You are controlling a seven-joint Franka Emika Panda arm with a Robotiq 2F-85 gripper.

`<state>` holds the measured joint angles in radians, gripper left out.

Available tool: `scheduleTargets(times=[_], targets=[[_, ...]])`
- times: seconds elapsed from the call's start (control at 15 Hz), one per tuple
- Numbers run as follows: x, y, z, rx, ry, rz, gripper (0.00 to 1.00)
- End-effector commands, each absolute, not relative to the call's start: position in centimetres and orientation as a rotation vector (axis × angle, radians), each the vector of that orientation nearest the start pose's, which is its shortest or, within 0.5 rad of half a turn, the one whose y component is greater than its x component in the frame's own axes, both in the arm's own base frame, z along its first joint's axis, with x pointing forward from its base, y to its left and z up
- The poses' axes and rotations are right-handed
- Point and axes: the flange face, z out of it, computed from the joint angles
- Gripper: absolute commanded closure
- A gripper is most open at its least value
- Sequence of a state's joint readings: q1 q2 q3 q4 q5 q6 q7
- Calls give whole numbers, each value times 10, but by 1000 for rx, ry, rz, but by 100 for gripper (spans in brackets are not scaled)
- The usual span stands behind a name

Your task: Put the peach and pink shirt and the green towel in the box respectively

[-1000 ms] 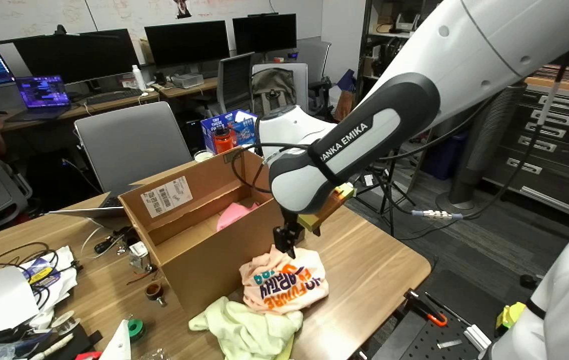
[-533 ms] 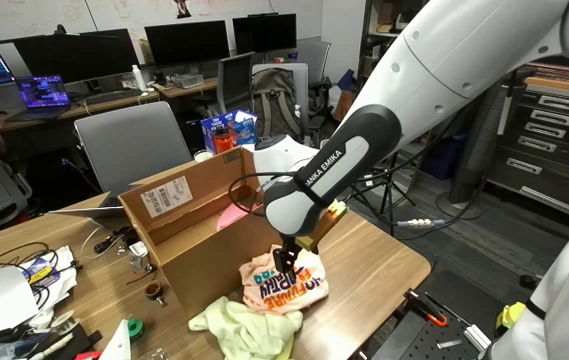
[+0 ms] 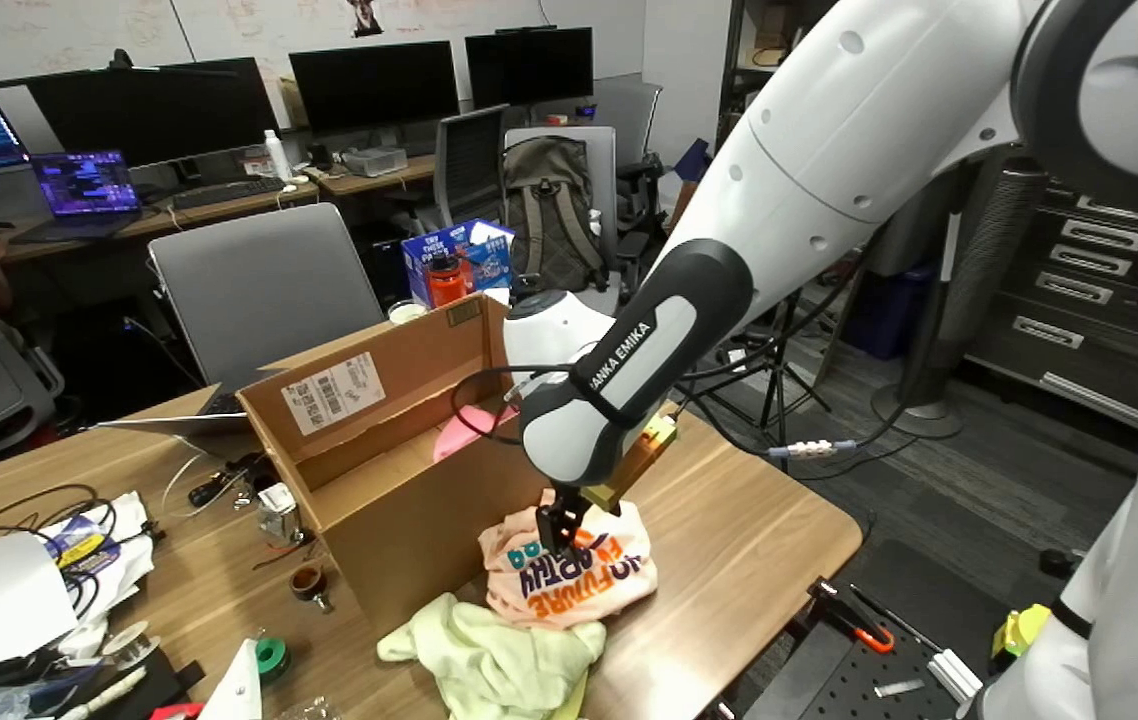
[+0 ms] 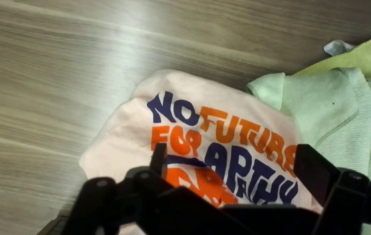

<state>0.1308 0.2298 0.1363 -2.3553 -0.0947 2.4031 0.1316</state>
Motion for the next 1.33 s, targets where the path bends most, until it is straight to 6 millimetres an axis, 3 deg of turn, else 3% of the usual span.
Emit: scheduleTargets(times=[0.0,0.53,1.27], targets=[[485,128,224,-3148,-337,208,0],[487,118,204,-3146,-322,227,0],[501,126,170,-3125,-402,270,0]])
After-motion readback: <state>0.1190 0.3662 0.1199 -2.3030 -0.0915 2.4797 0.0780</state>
